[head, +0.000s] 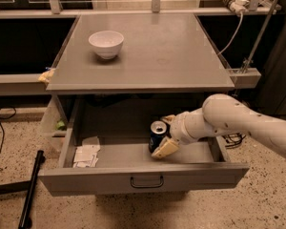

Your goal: Pick pepsi can from top drawer and place on counter

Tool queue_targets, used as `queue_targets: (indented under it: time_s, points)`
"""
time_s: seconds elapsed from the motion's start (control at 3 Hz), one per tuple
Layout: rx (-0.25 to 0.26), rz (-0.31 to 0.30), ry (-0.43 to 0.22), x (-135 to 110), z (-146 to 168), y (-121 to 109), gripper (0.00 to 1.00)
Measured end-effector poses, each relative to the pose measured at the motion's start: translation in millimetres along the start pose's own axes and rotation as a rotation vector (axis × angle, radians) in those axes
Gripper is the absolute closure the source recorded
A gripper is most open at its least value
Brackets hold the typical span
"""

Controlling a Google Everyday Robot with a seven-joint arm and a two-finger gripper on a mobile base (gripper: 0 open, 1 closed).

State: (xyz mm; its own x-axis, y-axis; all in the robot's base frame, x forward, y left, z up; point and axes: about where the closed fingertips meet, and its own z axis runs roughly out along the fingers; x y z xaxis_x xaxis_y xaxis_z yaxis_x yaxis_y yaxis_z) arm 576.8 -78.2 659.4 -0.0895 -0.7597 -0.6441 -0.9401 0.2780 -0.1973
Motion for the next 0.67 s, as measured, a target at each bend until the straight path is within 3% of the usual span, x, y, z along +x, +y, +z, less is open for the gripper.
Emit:
queue_targets:
  time_s: [0.33, 0.67]
  points:
    - [-0.02, -0.009, -0.029, -10.2, 19.3, -3.0, 0.41]
    - [-0.028, -0.015, -0.049, -20.4, 26.1, -6.6, 0.66]
